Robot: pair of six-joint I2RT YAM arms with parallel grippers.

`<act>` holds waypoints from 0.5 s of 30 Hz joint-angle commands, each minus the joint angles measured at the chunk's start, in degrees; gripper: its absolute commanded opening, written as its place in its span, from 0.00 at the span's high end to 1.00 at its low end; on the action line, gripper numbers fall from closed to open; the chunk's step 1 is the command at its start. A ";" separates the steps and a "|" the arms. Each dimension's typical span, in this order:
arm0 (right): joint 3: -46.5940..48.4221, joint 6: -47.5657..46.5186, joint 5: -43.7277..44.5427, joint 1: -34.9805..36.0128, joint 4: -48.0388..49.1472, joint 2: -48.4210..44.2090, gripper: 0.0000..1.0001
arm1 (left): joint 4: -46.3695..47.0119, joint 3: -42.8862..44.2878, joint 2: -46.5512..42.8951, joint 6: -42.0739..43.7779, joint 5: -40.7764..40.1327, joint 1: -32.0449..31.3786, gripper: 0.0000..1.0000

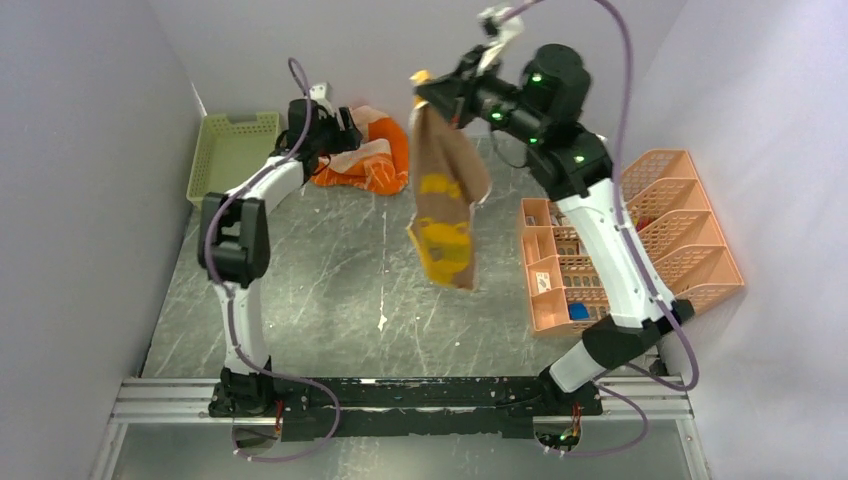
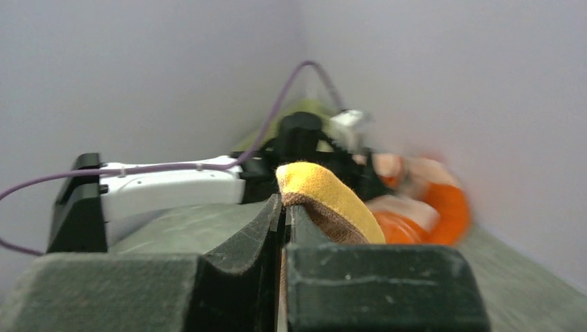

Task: Roll the towels
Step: Place the towel at the center of the board.

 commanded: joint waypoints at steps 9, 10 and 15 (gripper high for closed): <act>-10.64 -3.41 8.09 19.11 0.13 -2.75 1.00 | -2.70 -18.76 -43.60 7.33 2.18 -2.43 0.14; -16.39 -3.37 11.61 18.87 0.94 -7.68 1.00 | -4.29 -19.45 -45.59 8.67 0.57 -2.35 0.13; -46.11 2.58 32.90 13.64 4.87 -26.11 1.00 | -10.47 -23.39 -53.25 11.81 -5.25 -2.17 0.11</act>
